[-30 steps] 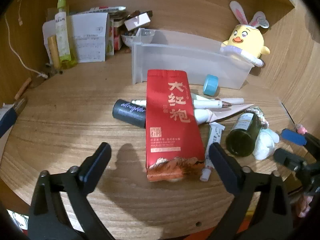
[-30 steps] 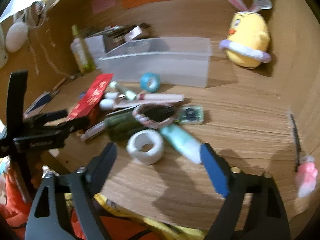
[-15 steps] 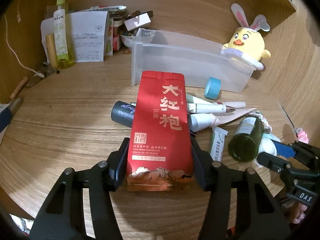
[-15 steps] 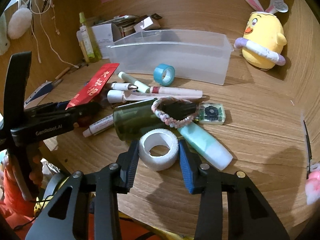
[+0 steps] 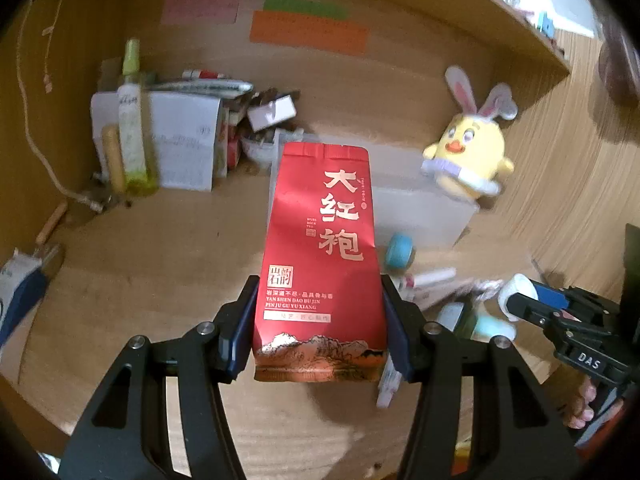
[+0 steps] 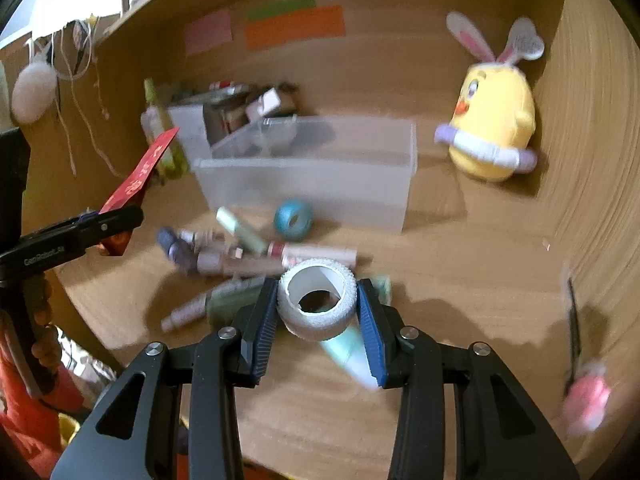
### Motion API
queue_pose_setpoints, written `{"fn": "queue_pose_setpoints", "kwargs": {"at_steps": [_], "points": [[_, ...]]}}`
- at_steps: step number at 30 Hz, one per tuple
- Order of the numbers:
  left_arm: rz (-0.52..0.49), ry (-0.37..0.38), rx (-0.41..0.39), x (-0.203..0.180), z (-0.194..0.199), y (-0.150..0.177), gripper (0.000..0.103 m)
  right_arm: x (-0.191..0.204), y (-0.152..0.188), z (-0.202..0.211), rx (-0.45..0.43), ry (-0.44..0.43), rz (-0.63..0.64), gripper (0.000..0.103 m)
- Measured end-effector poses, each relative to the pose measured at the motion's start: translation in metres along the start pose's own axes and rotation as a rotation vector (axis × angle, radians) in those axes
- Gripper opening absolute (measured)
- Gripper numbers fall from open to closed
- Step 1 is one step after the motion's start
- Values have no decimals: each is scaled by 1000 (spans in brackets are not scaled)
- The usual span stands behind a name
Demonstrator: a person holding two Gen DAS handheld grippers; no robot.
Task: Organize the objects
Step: 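Grasp the red packet with left tool while right tool grasps tape, carry both into box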
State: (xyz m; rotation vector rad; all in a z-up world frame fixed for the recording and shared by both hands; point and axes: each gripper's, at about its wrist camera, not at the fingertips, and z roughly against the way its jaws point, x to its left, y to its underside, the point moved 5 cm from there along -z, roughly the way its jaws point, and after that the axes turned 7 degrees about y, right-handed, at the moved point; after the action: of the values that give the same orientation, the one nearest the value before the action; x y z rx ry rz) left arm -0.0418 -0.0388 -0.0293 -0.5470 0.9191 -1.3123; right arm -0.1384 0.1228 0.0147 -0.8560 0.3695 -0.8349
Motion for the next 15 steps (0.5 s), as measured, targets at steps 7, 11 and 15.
{"fn": "queue_pose_setpoints", "kwargs": {"at_steps": [7, 11, 15], "points": [[-1, 38, -18, 0, -16, -44, 56, -11, -47, -3, -94, 49, 14, 36], [126, -152, -77, 15, -32, -69, 56, -18, -78, -15, -119, 64, 17, 35], [128, -148, -55, 24, -51, -89, 56, -19, -104, -28, -132, 62, 20, 36]]}}
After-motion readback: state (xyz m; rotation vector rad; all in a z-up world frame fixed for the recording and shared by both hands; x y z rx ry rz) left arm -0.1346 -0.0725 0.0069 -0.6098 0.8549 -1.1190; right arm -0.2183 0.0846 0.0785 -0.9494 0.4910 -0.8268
